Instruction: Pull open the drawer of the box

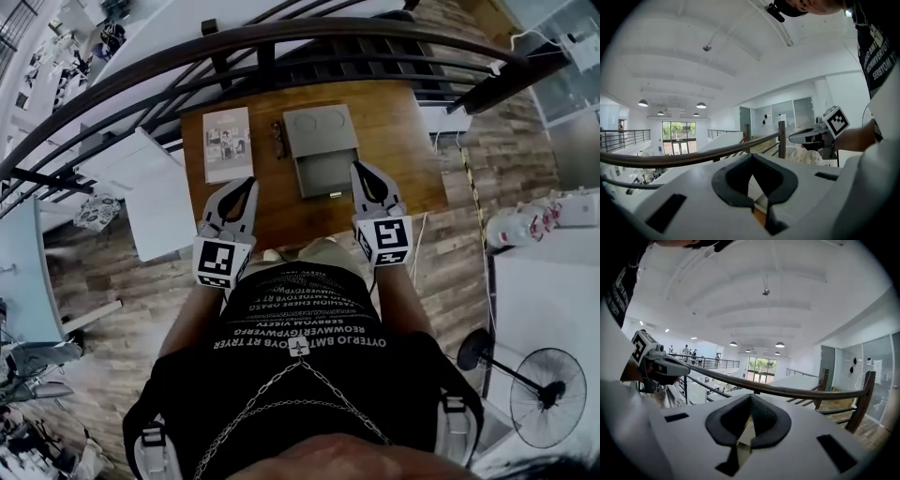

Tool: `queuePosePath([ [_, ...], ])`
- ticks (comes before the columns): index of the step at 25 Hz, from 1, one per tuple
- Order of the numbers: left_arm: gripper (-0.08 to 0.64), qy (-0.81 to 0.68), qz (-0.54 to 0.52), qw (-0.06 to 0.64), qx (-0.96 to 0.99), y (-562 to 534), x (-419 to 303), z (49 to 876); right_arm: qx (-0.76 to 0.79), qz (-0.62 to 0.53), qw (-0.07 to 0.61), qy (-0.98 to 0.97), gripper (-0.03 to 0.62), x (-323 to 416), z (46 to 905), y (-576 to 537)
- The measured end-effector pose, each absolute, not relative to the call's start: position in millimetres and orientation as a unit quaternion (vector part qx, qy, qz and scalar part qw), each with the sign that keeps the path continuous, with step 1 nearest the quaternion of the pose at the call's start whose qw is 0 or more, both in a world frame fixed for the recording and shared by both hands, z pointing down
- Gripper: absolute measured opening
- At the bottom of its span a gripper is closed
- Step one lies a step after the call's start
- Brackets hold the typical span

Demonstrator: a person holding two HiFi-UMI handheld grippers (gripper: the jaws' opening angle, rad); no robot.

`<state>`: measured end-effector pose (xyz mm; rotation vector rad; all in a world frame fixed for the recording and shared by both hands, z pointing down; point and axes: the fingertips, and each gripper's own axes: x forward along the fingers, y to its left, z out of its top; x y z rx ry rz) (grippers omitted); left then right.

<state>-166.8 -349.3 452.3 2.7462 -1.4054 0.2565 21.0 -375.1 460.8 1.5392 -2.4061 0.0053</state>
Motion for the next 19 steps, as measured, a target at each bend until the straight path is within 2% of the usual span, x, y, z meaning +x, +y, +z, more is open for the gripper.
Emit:
queuePosePath([
  [9, 0.005, -0.471, 0.093, 0.031, 0.877, -349, -109, 450, 0.518, 0.009, 0.136, -0.844, -0.005, 78, 452, -381],
  [19, 0.005, -0.467, 0.079, 0.02, 0.881, -345, 9, 432, 0.477, 0.013, 0.151, -0.866, -0.005, 151, 461, -373],
])
